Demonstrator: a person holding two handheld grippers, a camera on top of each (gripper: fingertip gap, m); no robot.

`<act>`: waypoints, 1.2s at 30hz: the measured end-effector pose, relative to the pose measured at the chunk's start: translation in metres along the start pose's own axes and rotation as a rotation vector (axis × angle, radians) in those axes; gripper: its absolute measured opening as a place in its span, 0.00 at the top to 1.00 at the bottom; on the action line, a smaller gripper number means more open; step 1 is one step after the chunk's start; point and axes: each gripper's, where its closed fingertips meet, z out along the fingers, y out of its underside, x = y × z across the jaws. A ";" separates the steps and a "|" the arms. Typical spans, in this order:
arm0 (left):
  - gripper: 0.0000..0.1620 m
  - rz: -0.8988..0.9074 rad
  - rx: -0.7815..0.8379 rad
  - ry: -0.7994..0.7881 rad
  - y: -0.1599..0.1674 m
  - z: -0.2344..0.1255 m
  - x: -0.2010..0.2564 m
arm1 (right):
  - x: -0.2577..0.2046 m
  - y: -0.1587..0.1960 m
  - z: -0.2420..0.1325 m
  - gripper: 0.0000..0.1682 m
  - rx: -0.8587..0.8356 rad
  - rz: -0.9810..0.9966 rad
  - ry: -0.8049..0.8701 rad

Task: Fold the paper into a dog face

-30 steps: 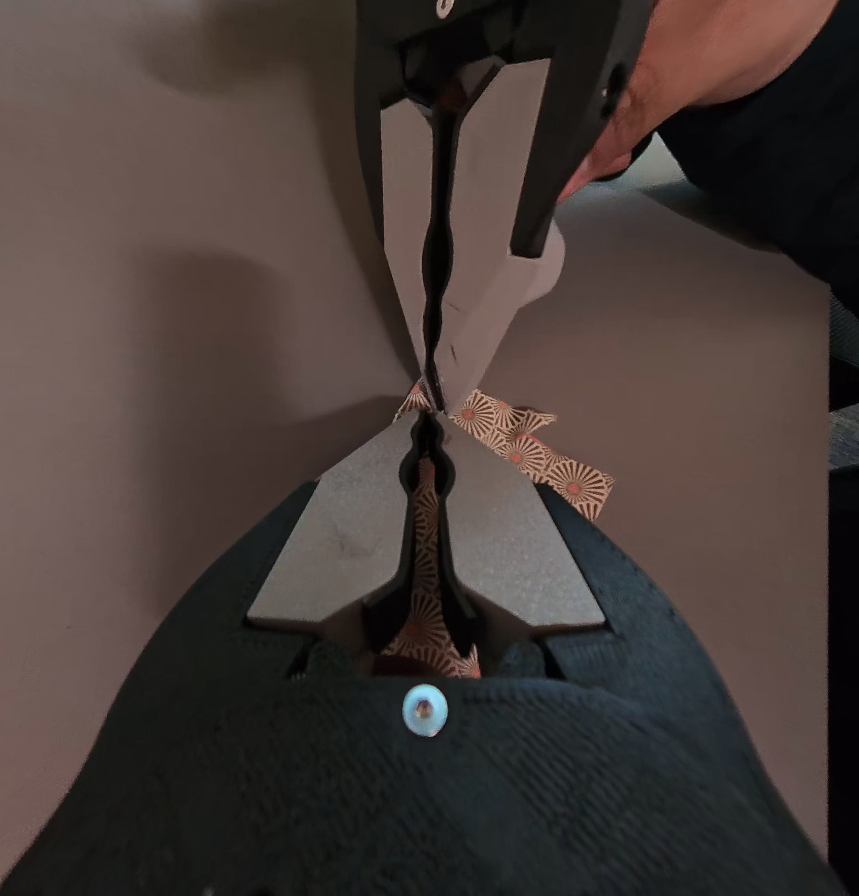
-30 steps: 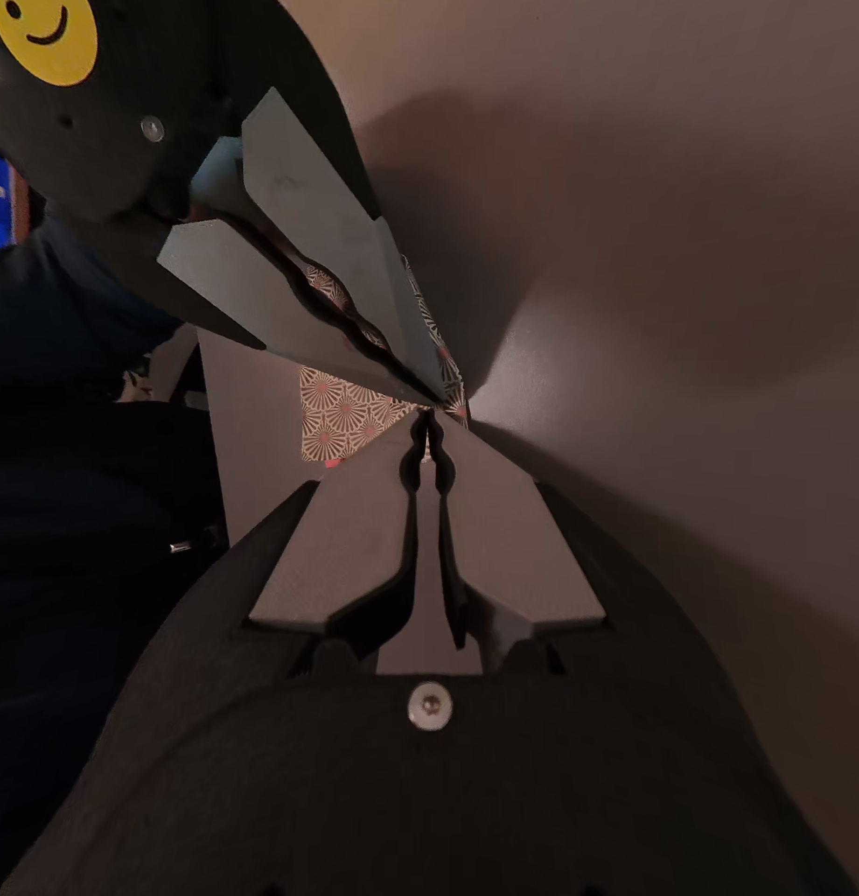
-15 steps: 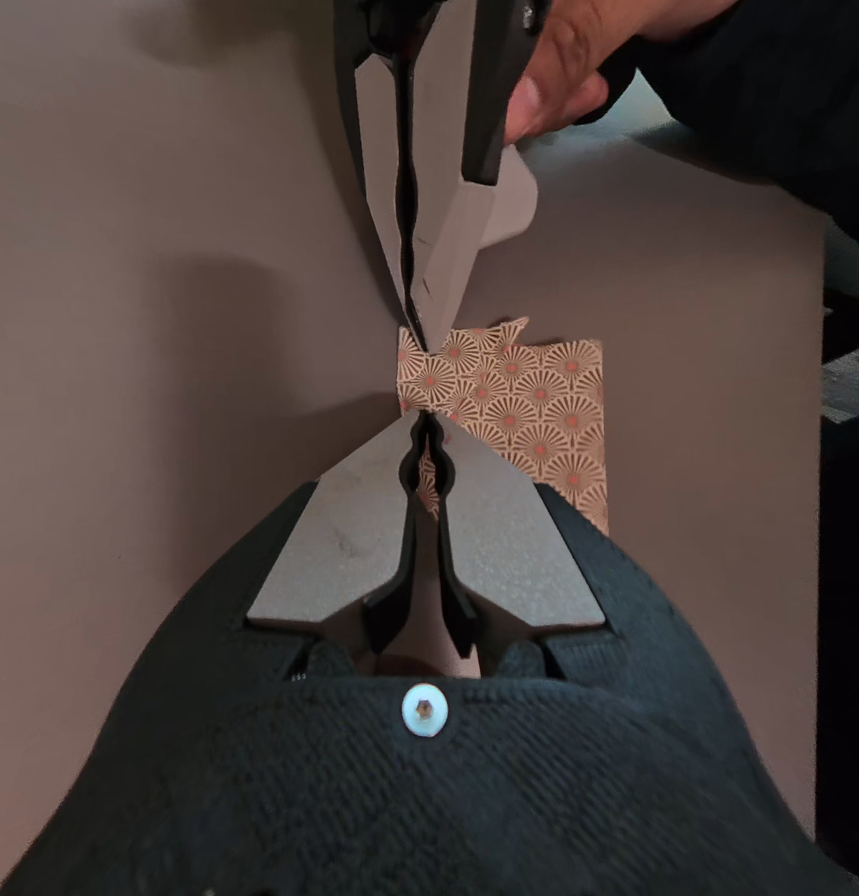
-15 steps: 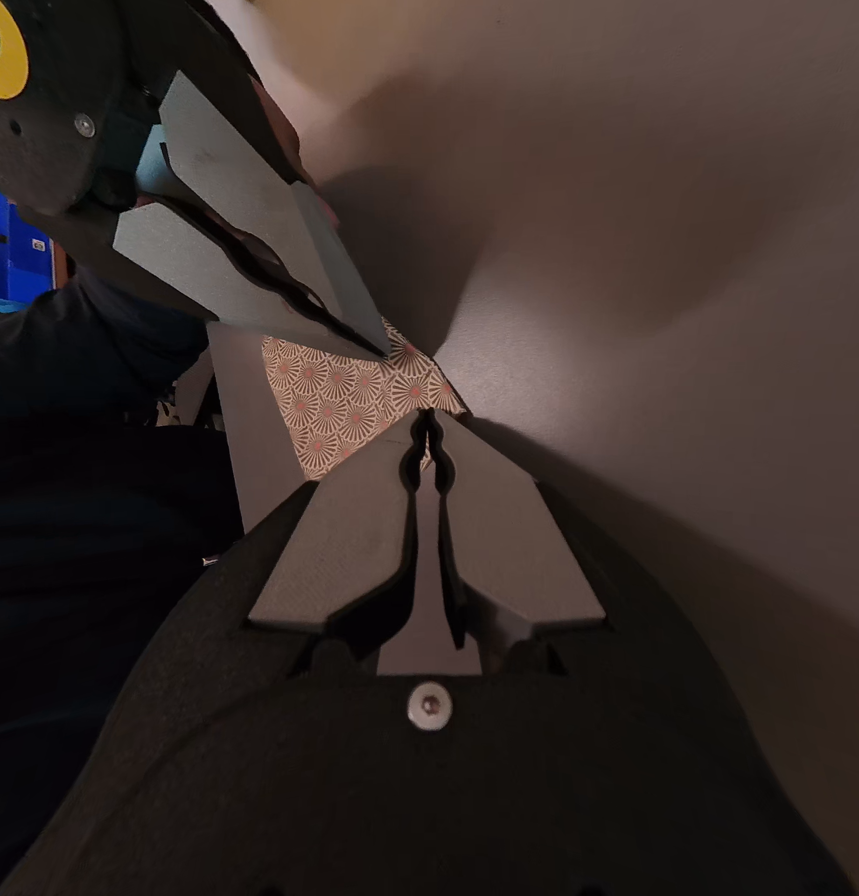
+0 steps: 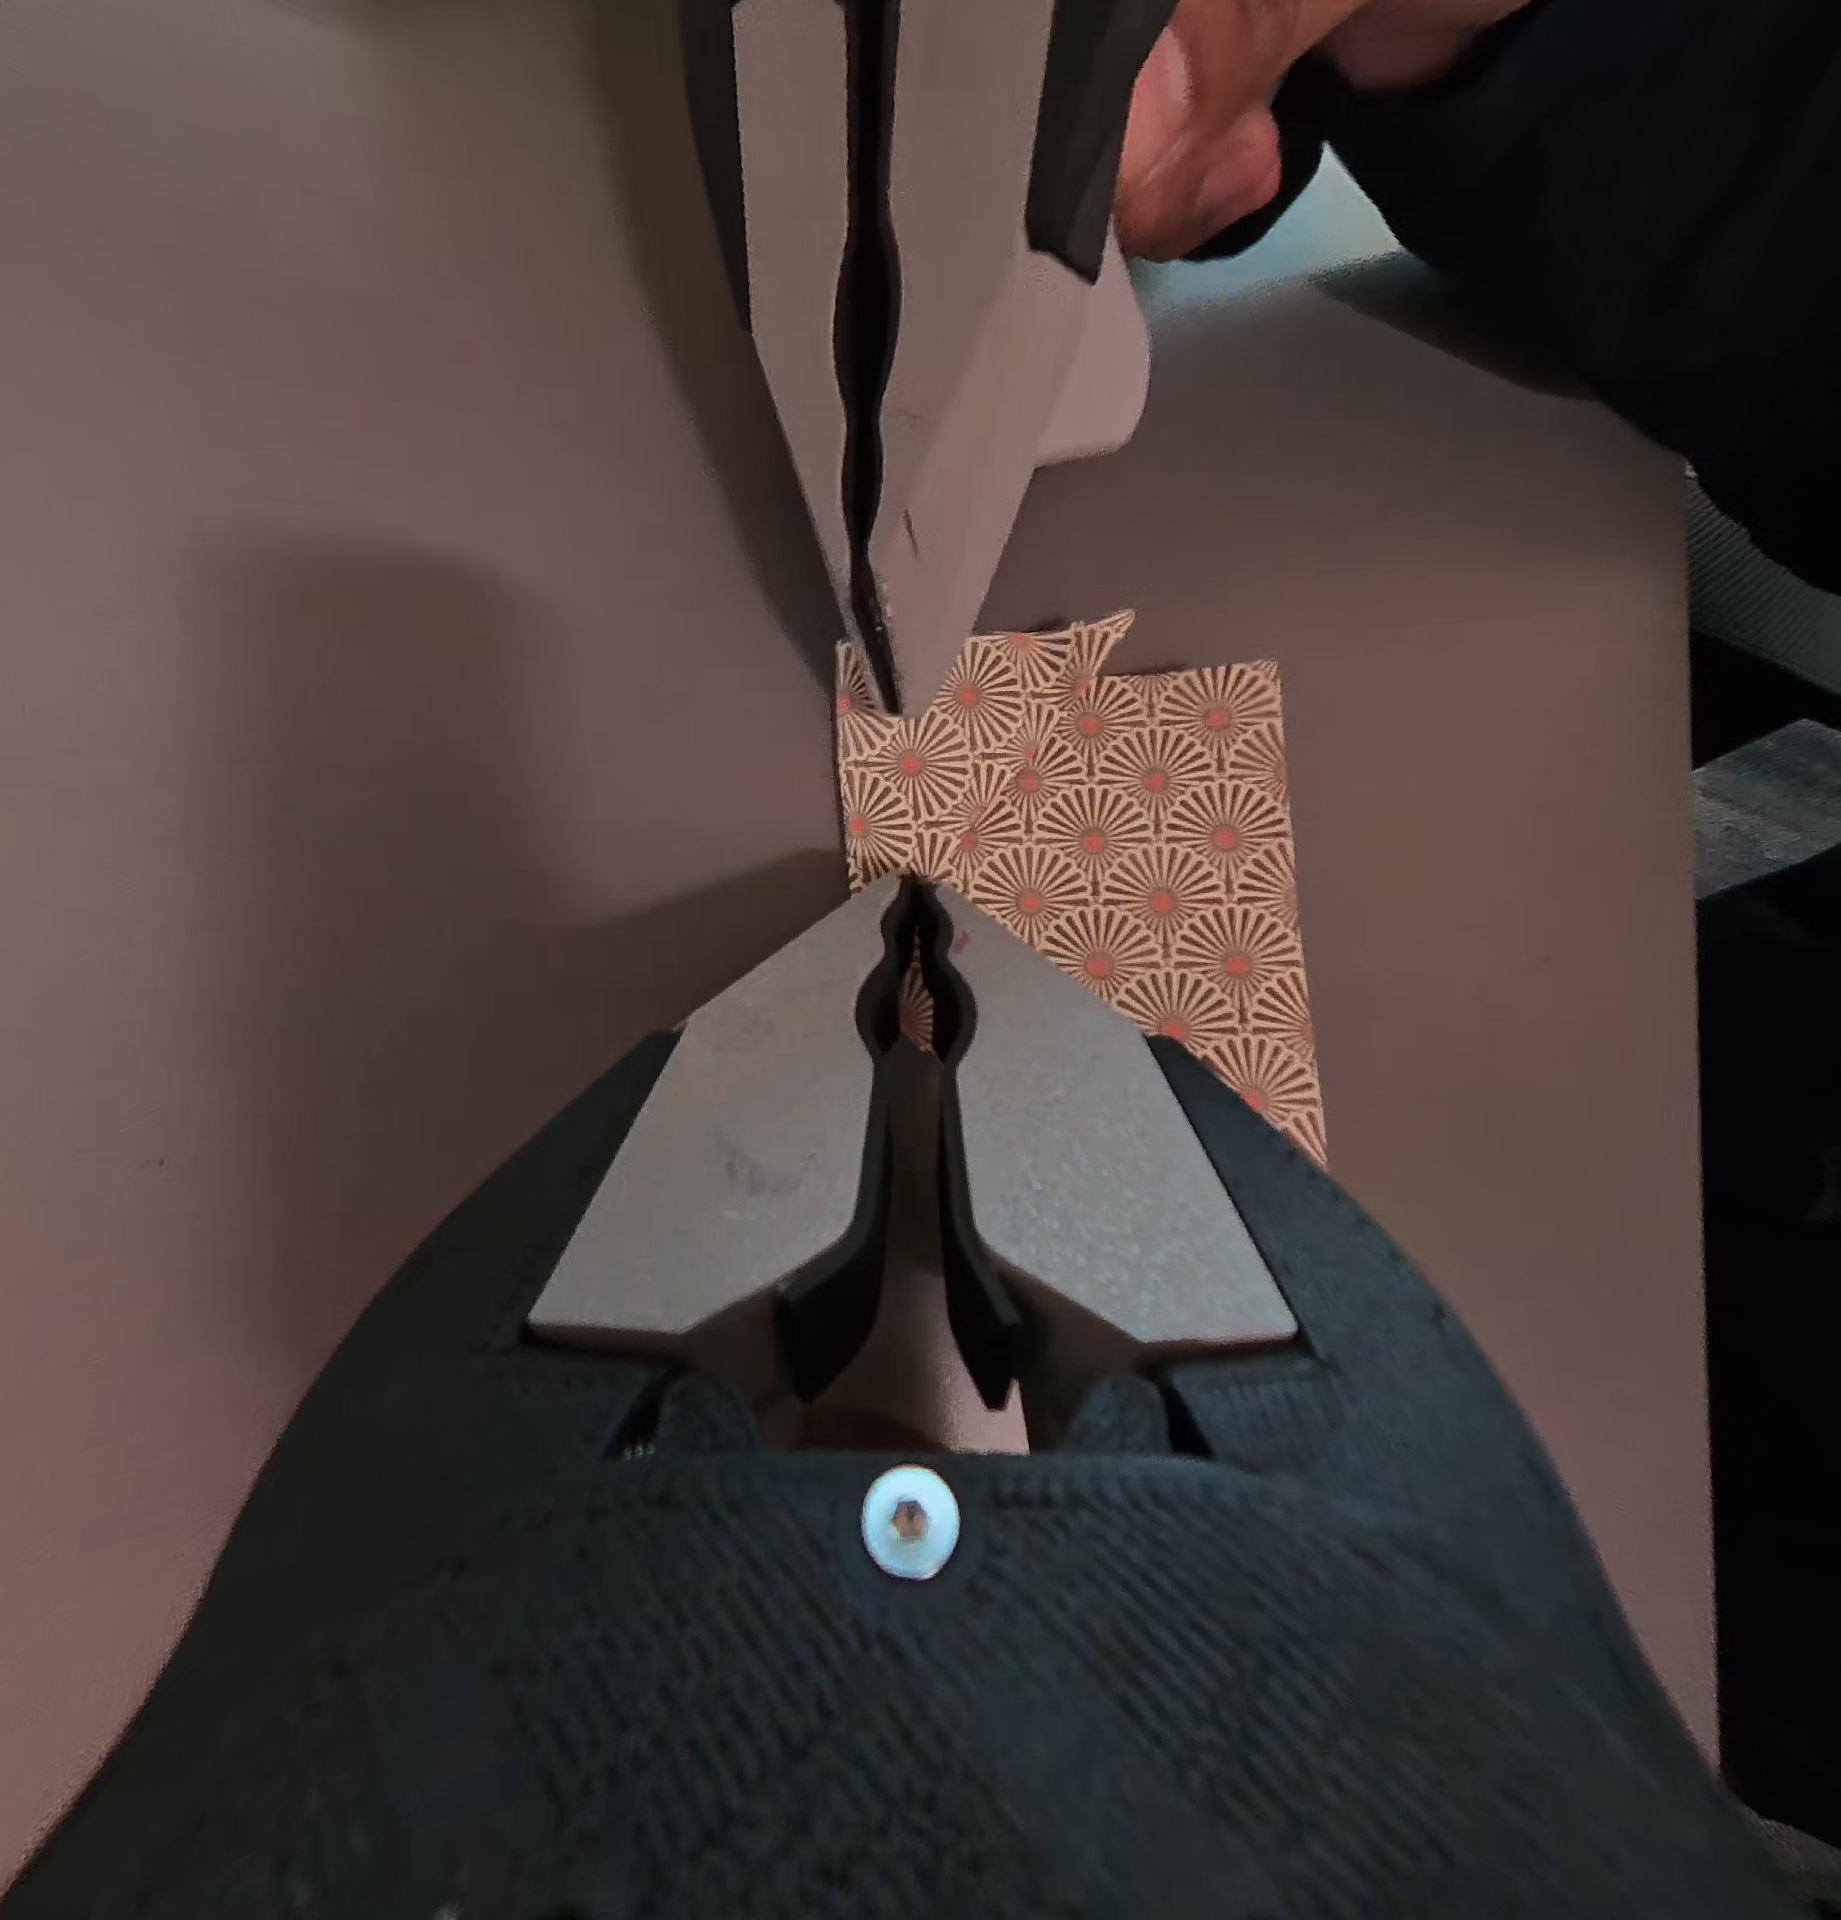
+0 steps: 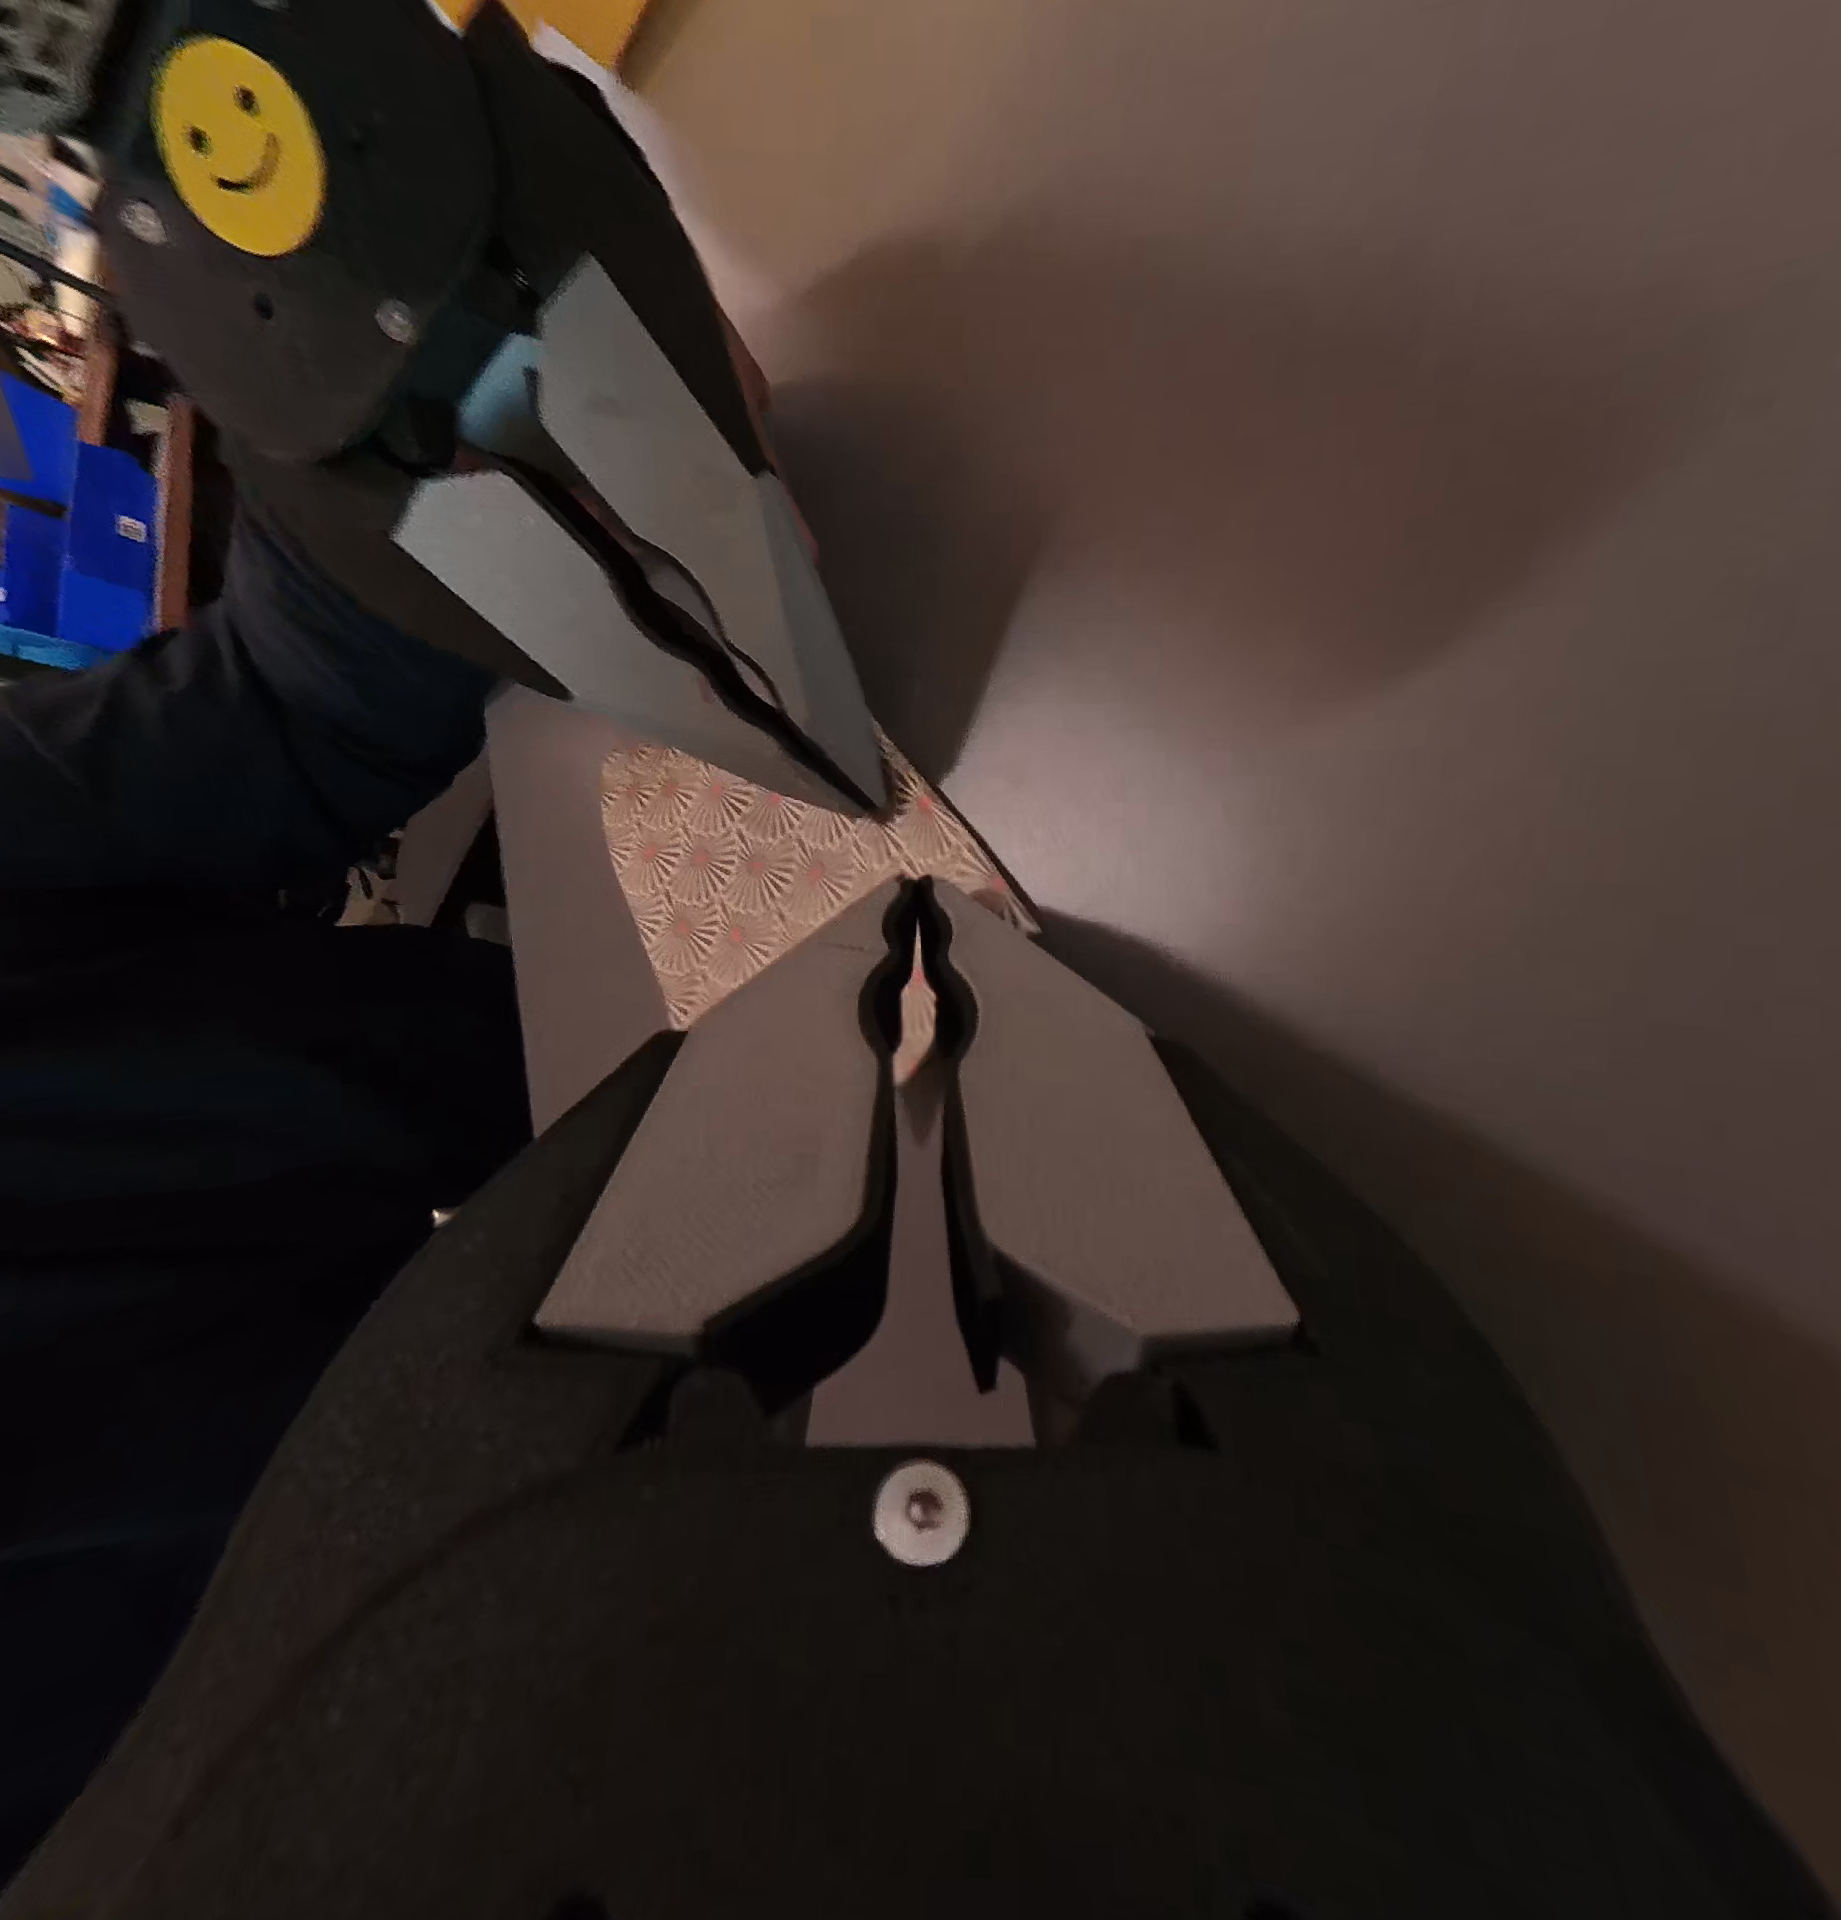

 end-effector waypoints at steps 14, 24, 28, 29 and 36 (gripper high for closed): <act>1.00 0.017 -0.011 -0.012 0.001 0.000 0.000 | 0.003 0.003 0.012 1.00 -0.011 0.077 -0.096; 1.00 -0.020 0.004 0.015 0.000 0.000 0.000 | 0.021 0.008 -0.012 1.00 0.011 0.104 -0.011; 1.00 -0.016 0.005 0.014 0.000 0.000 0.000 | 0.005 0.000 -0.013 1.00 0.049 0.053 -0.085; 1.00 -0.015 0.005 0.014 0.000 0.000 0.000 | 0.001 -0.002 -0.014 1.00 0.053 0.053 -0.112; 1.00 -0.009 0.004 0.010 0.000 0.000 0.000 | 0.019 -0.012 -0.036 1.00 0.141 0.039 0.028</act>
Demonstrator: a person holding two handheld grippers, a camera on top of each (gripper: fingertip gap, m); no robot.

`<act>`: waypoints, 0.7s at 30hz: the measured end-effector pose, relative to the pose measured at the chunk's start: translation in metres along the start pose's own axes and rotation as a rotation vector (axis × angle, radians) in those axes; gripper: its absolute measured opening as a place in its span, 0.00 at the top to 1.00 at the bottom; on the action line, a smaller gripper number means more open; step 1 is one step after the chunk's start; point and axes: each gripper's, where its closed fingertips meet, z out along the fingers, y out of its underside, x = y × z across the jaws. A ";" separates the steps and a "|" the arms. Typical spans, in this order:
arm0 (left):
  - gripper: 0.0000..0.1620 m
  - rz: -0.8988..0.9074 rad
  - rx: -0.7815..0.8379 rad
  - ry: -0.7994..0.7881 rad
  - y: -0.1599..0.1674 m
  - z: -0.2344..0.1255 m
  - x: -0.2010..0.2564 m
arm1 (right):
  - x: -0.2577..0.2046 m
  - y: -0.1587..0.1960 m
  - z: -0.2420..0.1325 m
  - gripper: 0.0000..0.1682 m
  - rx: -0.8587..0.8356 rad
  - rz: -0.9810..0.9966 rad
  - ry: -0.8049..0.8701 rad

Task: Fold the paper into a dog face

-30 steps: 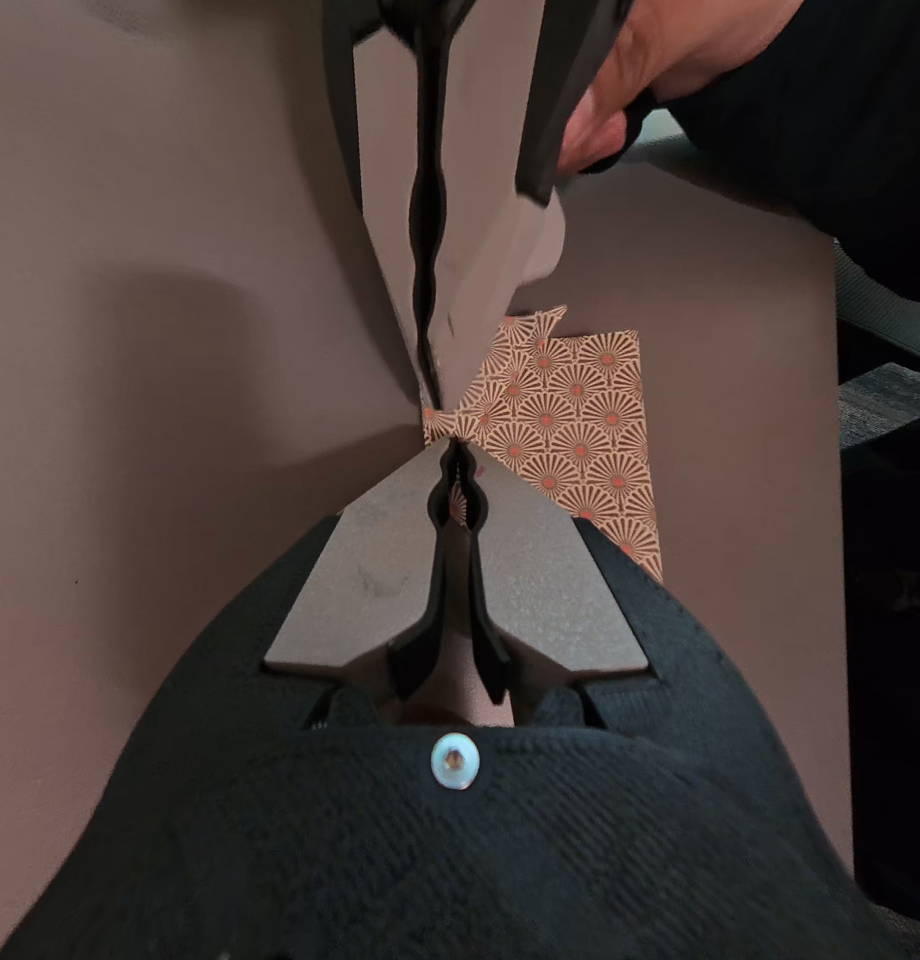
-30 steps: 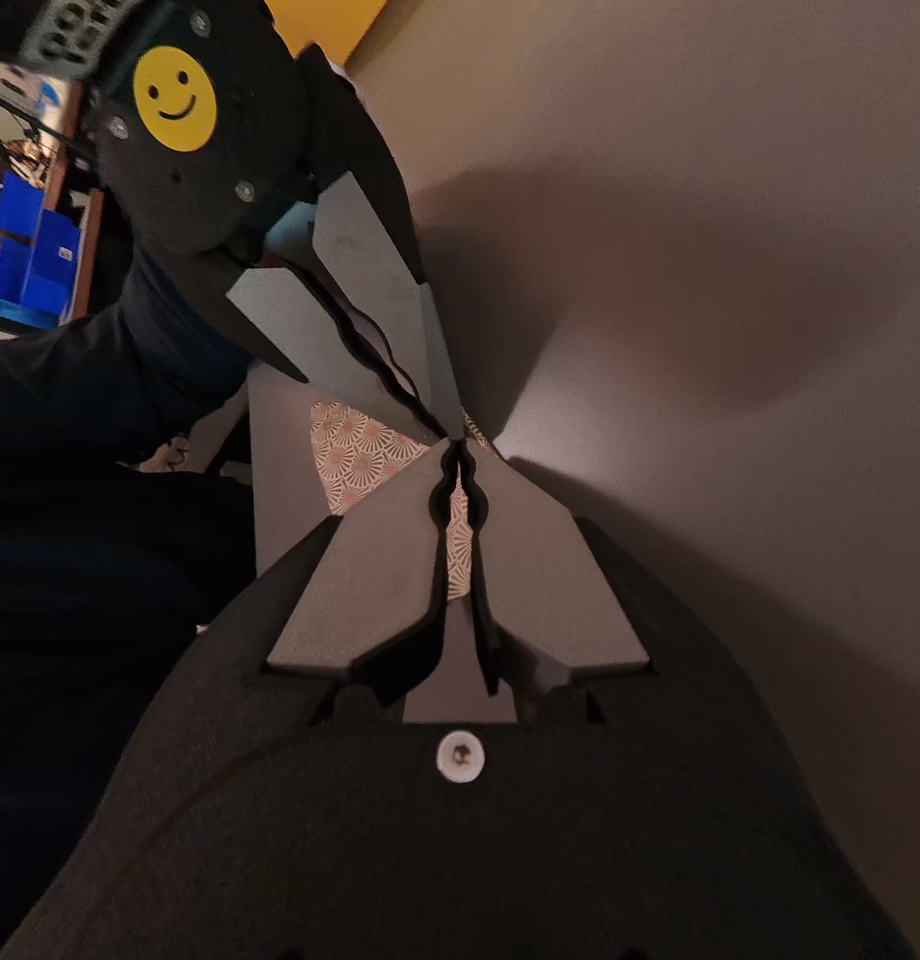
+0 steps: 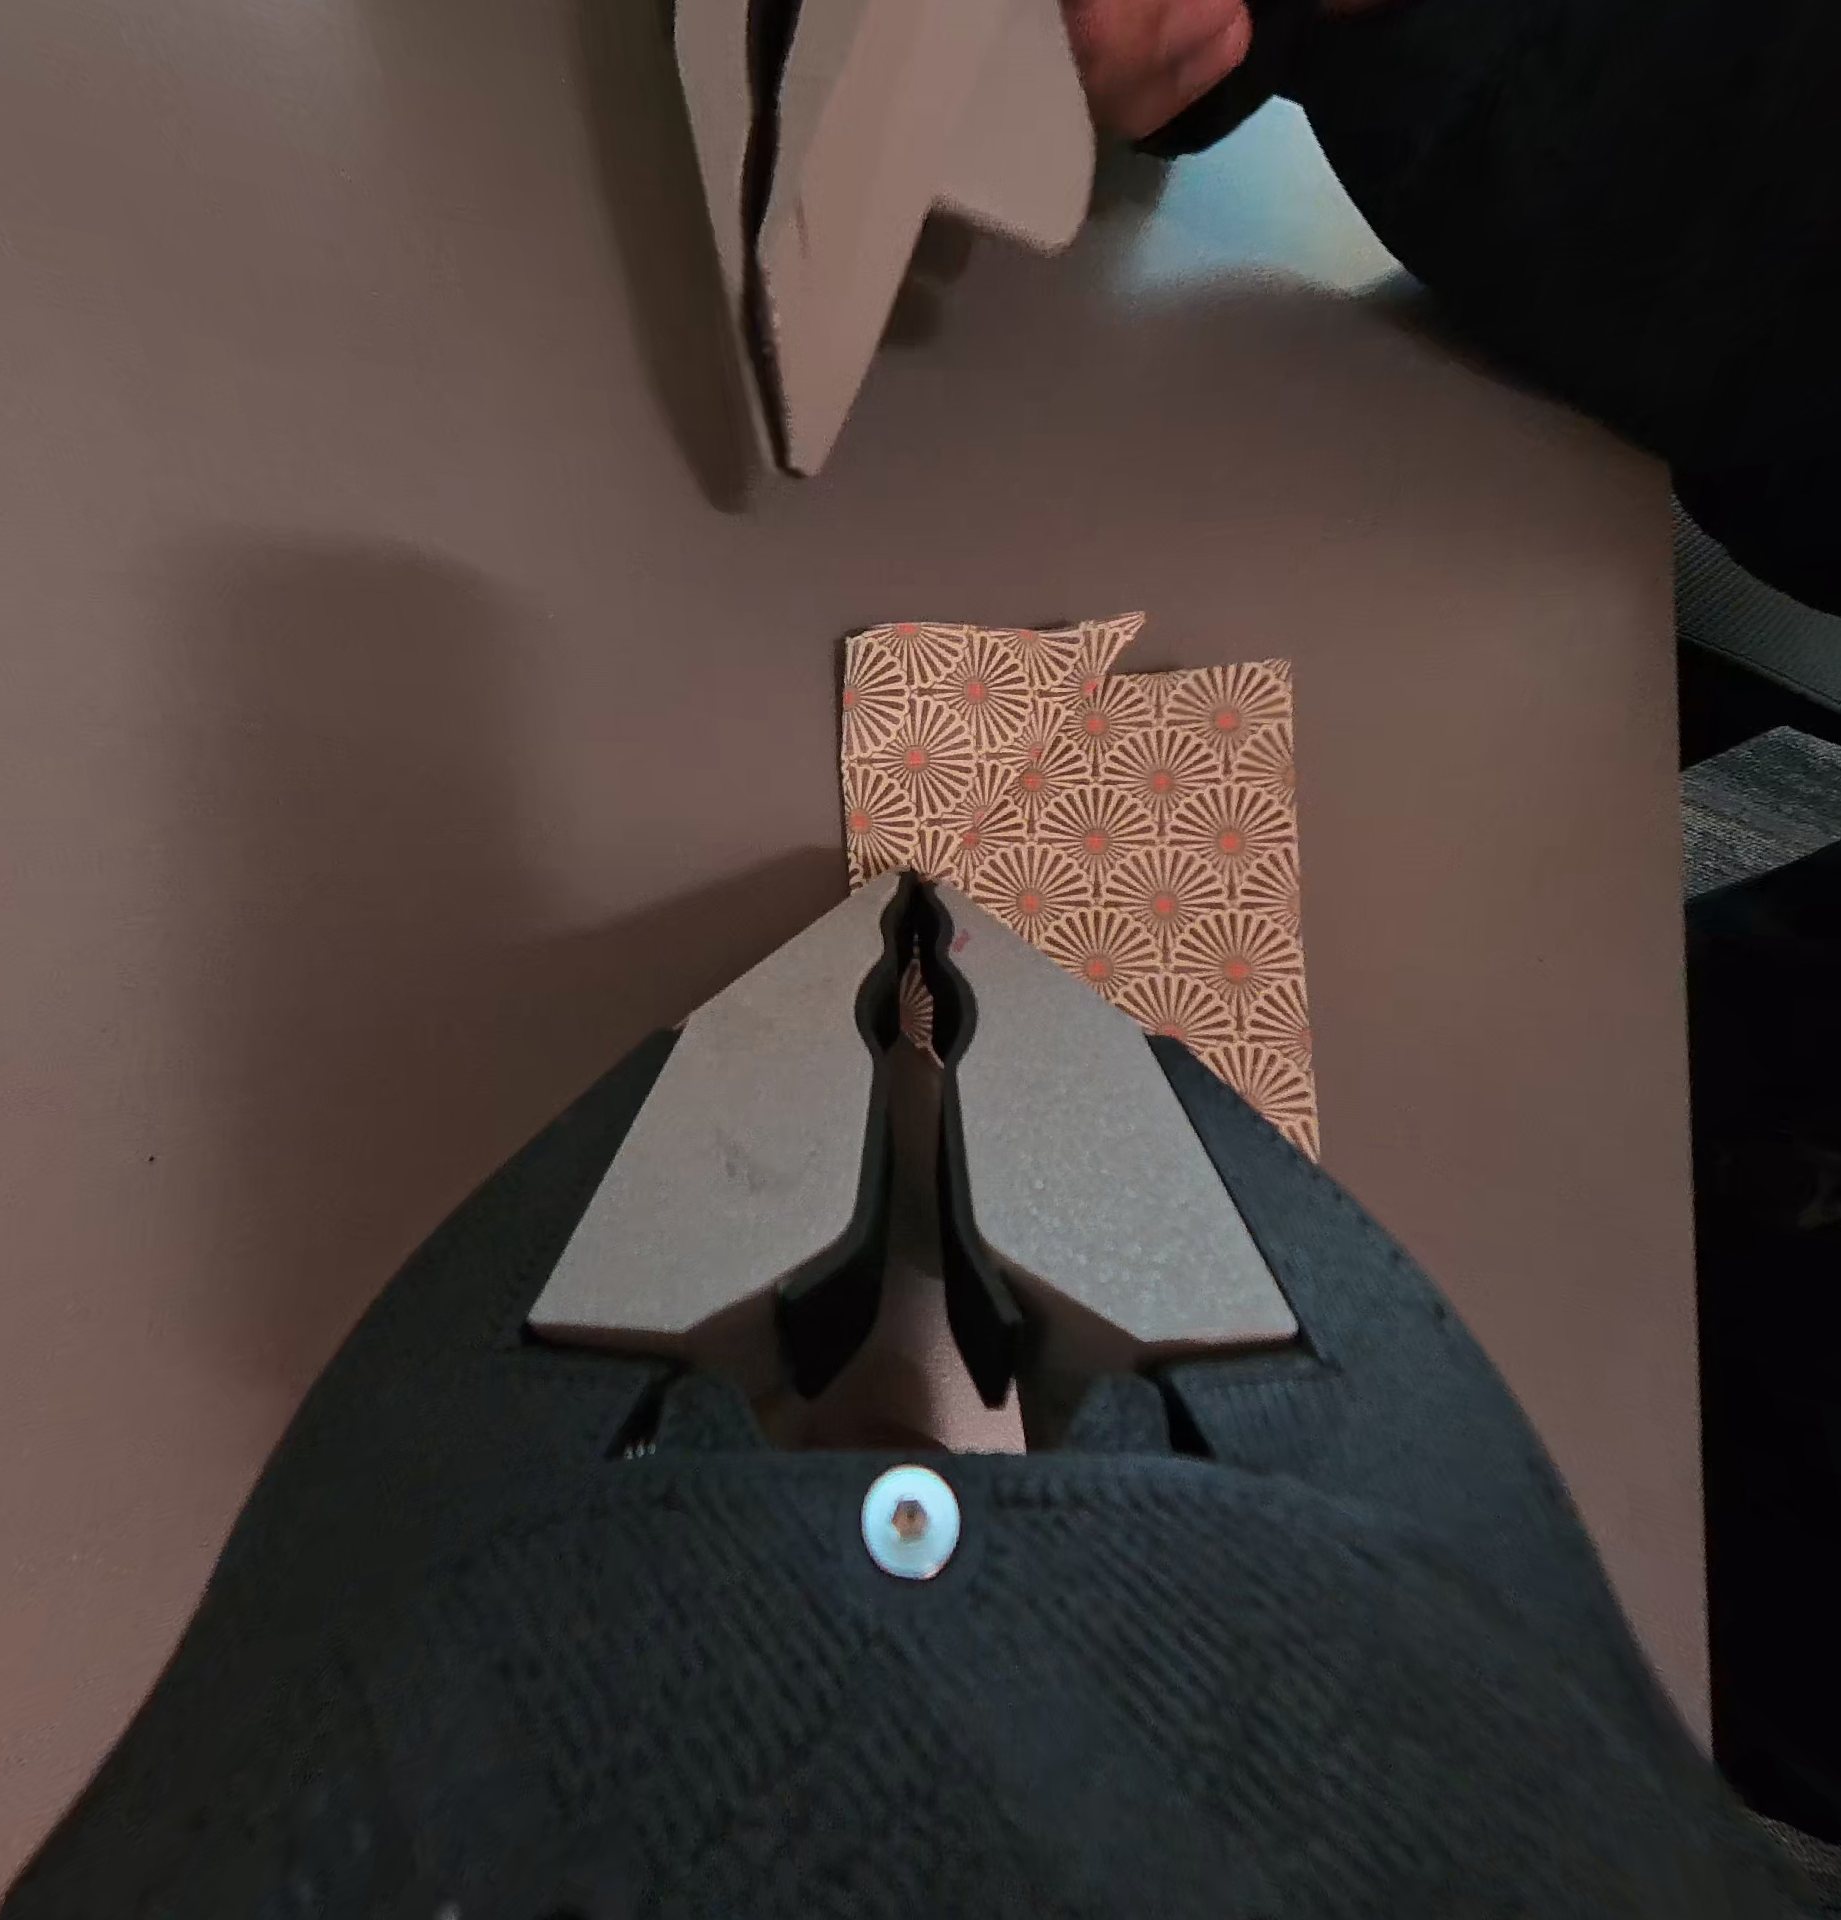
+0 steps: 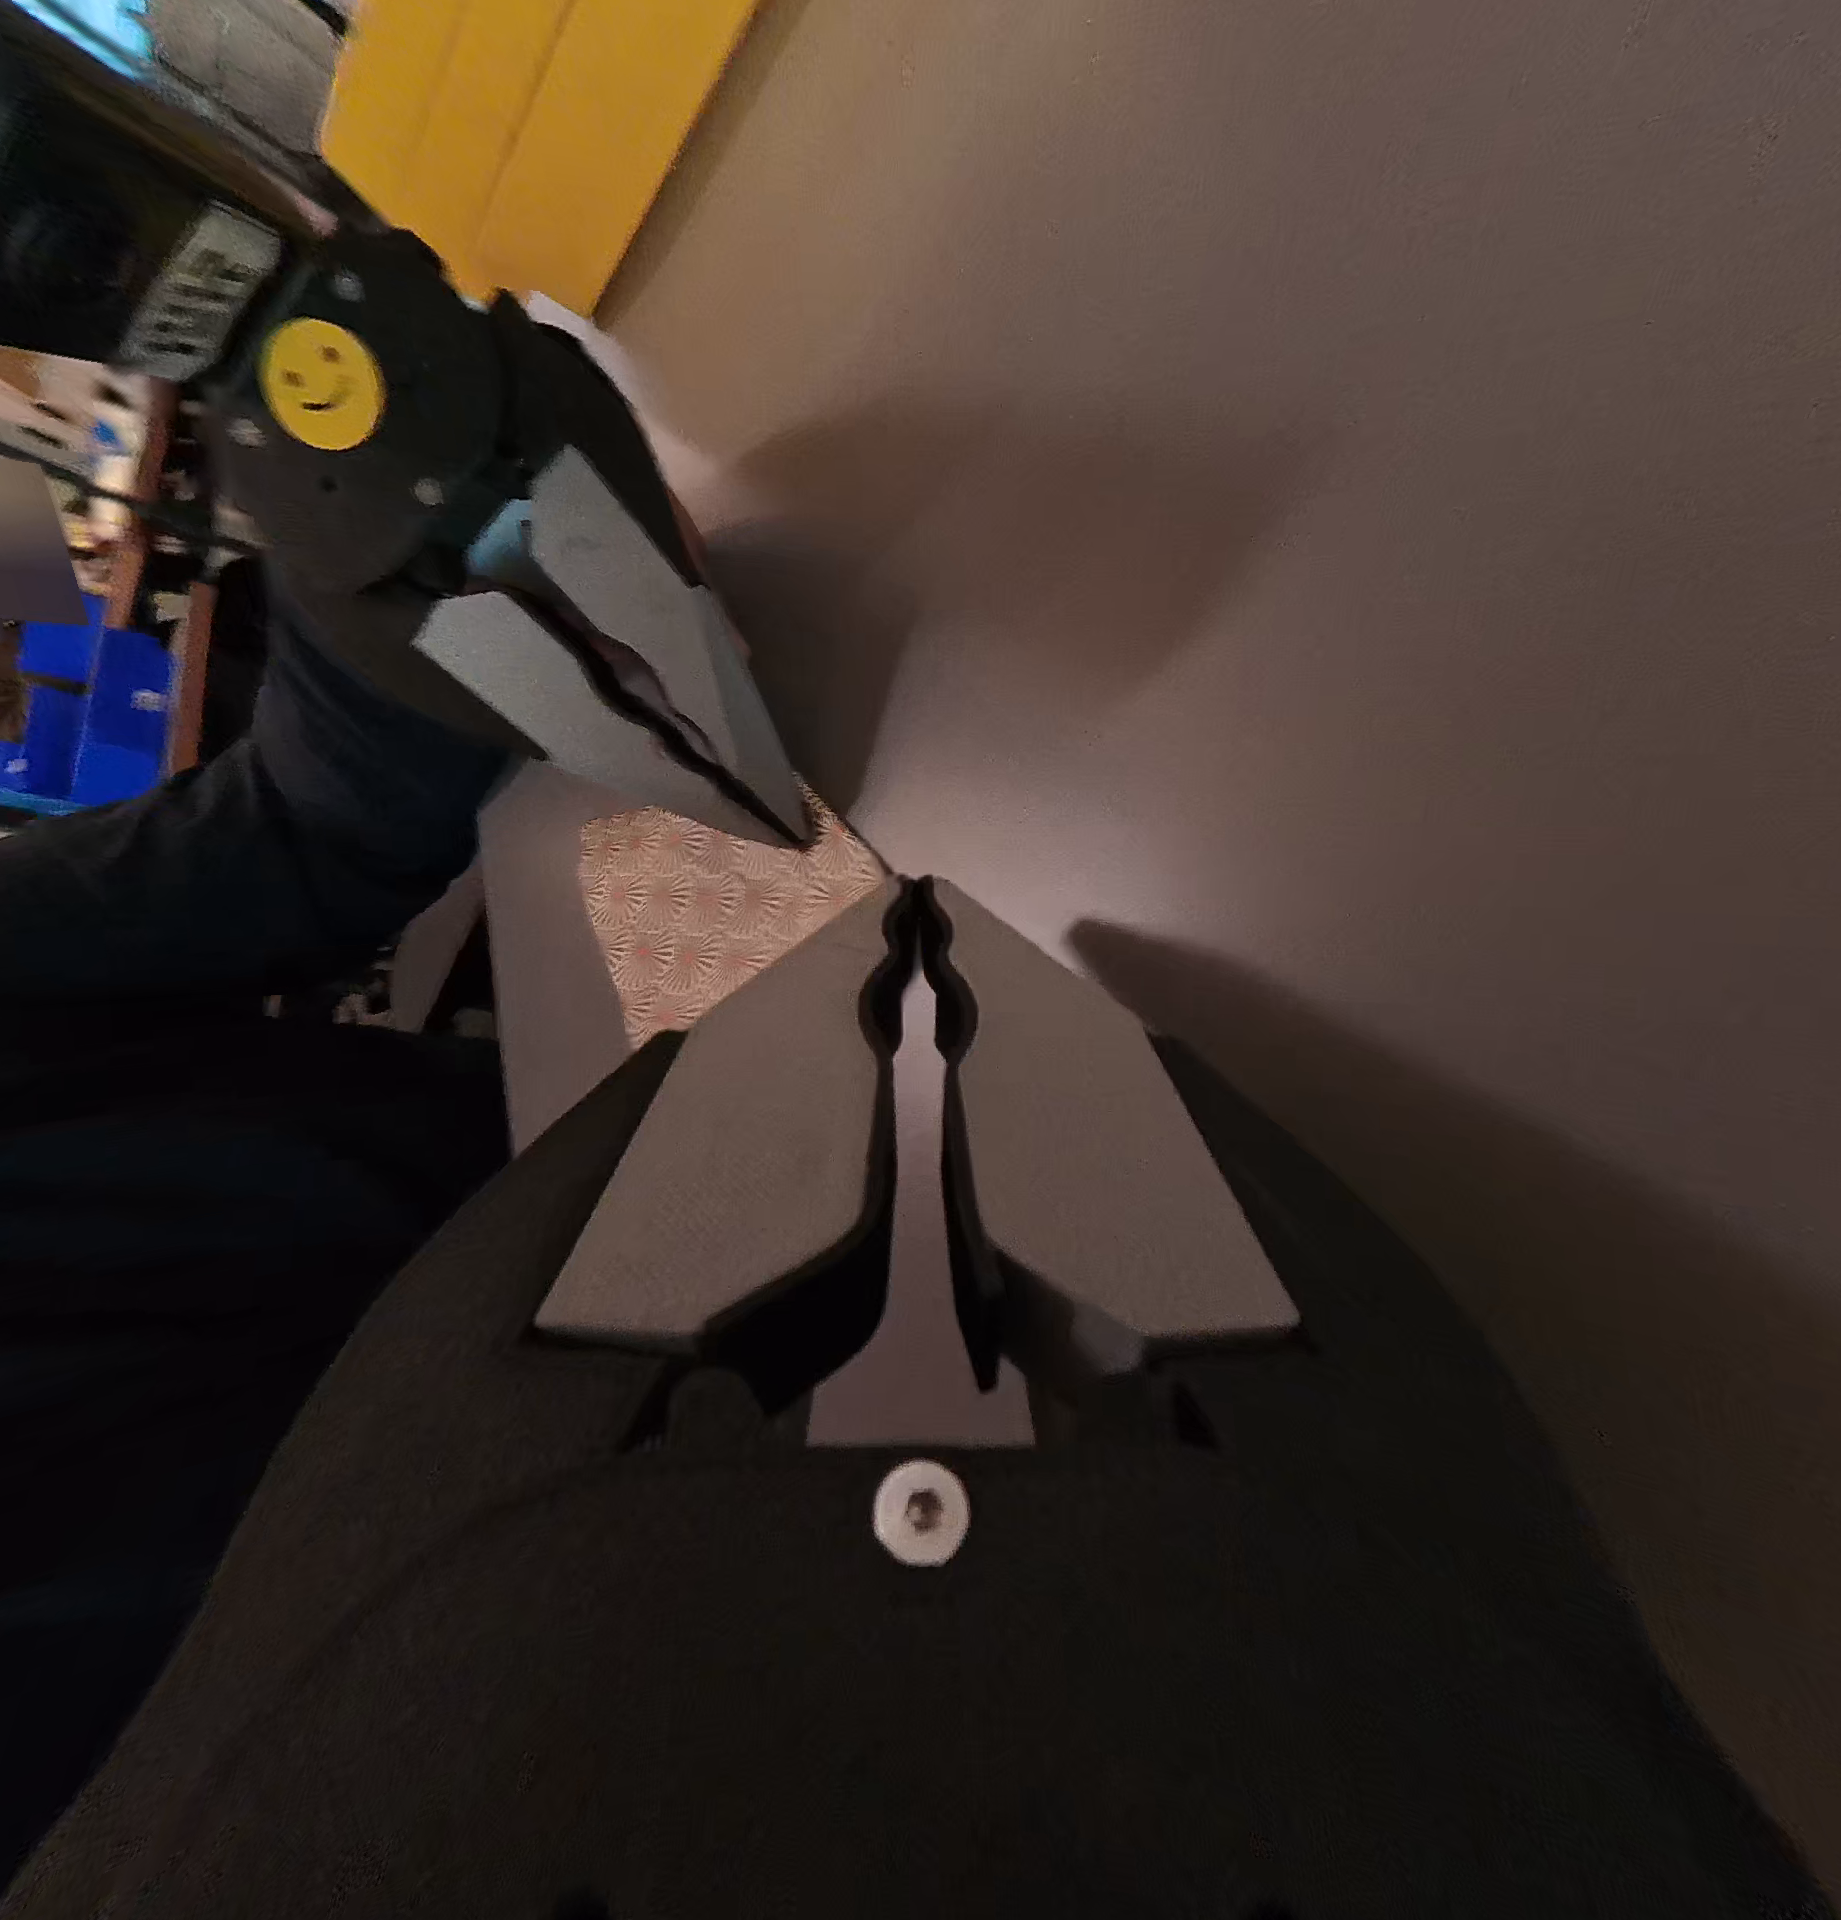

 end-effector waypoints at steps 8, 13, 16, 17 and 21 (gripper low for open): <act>1.00 -0.001 0.001 0.001 0.000 0.000 0.000 | -0.018 0.029 0.044 1.00 -0.197 -0.026 -0.084; 1.00 -0.002 0.001 0.005 0.000 0.000 0.000 | -0.014 0.033 0.034 1.00 -0.193 0.048 -0.118; 1.00 0.005 0.000 0.009 0.000 0.000 0.000 | -0.009 0.035 0.026 1.00 -0.198 0.060 -0.088; 1.00 0.012 -0.002 0.011 0.000 0.000 0.000 | -0.006 0.034 0.022 1.00 -0.194 0.035 -0.055; 1.00 0.068 -0.009 0.027 -0.001 0.001 0.001 | -0.044 0.003 0.011 1.00 -0.031 -0.094 -0.198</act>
